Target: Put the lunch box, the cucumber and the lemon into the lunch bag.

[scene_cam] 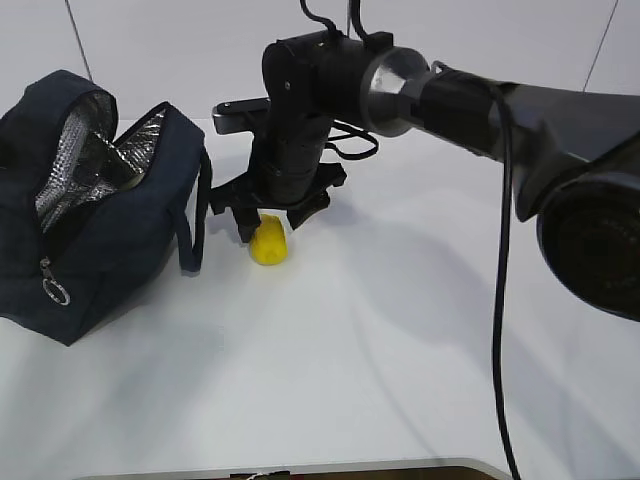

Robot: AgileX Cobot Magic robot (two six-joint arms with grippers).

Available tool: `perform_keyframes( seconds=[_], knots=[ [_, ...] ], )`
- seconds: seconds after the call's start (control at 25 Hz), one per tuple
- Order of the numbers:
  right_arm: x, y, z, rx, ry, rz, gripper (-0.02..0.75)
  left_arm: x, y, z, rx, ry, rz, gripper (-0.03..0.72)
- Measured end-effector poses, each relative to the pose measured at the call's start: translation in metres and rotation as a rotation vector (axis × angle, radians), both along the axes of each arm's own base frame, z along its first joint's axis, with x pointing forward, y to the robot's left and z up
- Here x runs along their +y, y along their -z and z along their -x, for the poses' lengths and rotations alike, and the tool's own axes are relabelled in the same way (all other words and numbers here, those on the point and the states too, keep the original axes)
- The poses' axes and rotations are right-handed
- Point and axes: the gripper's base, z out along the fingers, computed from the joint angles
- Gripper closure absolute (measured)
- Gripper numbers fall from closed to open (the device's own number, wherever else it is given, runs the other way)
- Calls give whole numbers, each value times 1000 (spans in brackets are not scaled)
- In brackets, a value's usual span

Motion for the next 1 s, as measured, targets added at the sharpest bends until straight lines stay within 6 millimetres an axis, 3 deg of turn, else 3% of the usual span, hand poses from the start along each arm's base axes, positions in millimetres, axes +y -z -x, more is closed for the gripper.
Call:
perform_keyframes(
  seconds=[0.12, 0.44, 1.0],
  knots=[
    [1, 8, -1, 11, 0, 8, 191, 0, 0, 0, 0, 0, 0, 702],
    [1, 7, -1, 6, 0, 4, 202, 0, 0, 0, 1, 1, -1, 702],
    [-1, 9, 2, 44, -1, 25, 363, 0, 0, 0, 1, 1, -1, 702]
  ],
)
